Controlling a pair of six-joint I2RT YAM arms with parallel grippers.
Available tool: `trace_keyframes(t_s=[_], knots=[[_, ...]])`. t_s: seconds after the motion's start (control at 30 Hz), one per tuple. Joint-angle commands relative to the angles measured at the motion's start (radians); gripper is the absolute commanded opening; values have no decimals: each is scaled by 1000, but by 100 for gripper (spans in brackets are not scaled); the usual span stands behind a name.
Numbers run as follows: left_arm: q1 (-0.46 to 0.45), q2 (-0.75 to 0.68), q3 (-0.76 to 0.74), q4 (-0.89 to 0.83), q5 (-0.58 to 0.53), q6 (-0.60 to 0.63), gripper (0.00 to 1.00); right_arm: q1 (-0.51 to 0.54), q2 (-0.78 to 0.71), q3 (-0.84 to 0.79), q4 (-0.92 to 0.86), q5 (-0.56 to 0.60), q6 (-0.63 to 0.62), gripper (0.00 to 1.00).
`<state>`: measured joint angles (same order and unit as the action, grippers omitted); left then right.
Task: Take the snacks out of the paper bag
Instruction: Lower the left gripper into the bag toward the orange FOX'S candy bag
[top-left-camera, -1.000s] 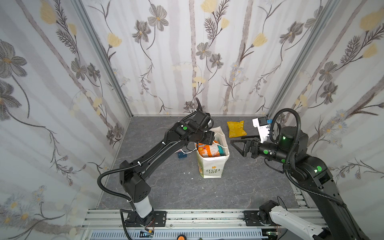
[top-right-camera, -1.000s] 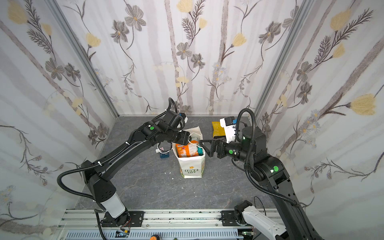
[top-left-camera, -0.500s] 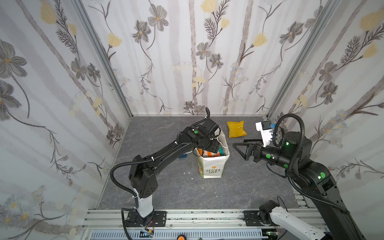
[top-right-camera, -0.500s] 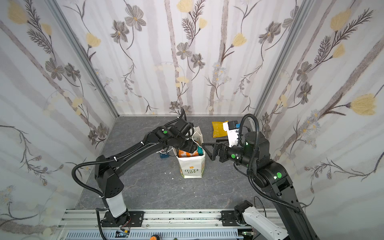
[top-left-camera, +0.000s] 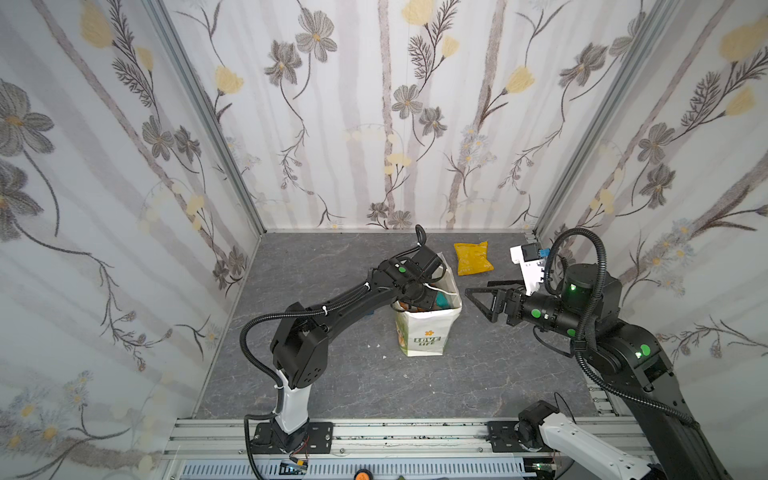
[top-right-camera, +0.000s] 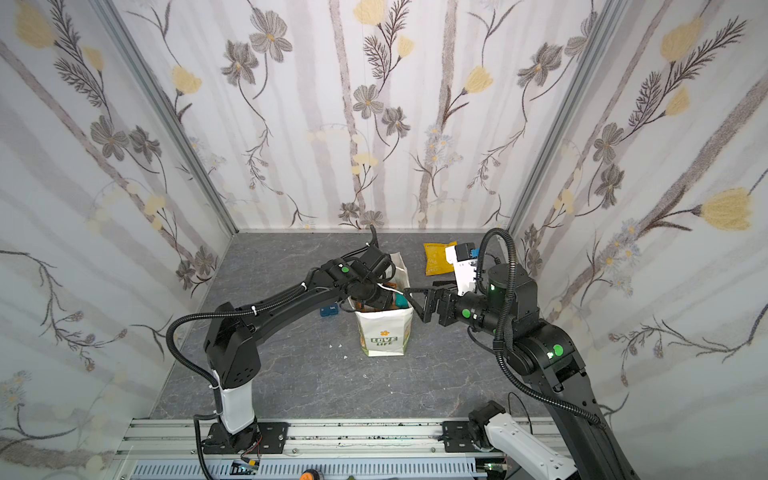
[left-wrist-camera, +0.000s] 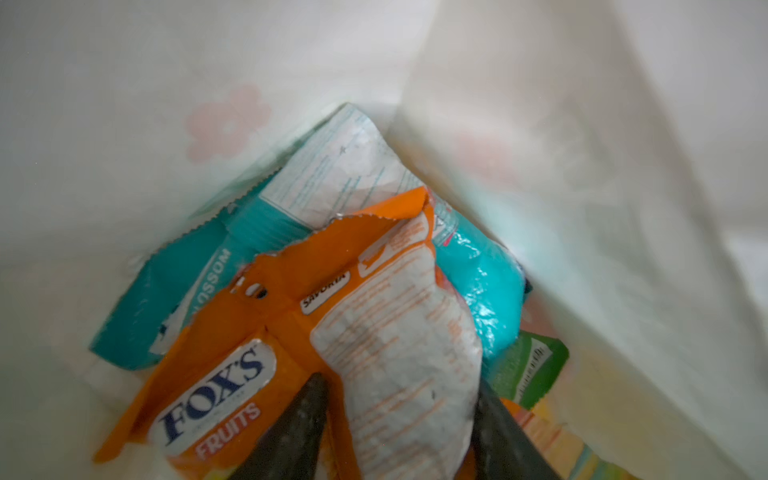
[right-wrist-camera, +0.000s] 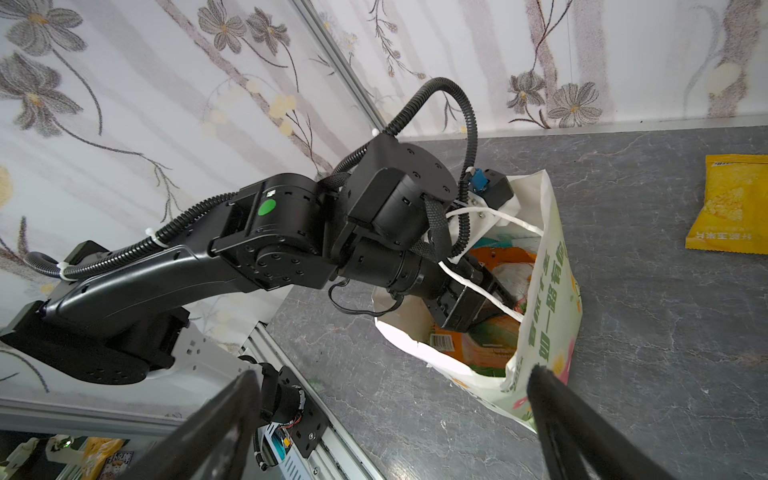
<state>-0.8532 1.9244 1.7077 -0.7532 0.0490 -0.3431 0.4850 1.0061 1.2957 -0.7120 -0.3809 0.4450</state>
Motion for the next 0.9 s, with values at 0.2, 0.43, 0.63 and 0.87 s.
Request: trace_keyframes(t_s=[0.2, 0.43, 0.63, 0.87], knots=[[-3, -2, -10, -56, 0, -30, 19, 2, 1, 6, 13, 30, 7, 99], [-2, -32, 3, -65, -5, -28, 0, 2, -6, 5, 19, 39, 14, 99], [-1, -56, 28, -83, -24, -25, 0, 3, -12, 5, 22, 46, 18, 99], [-2, -65, 87, -115, -52, -9, 0, 3, -12, 2, 29, 50, 21, 99]])
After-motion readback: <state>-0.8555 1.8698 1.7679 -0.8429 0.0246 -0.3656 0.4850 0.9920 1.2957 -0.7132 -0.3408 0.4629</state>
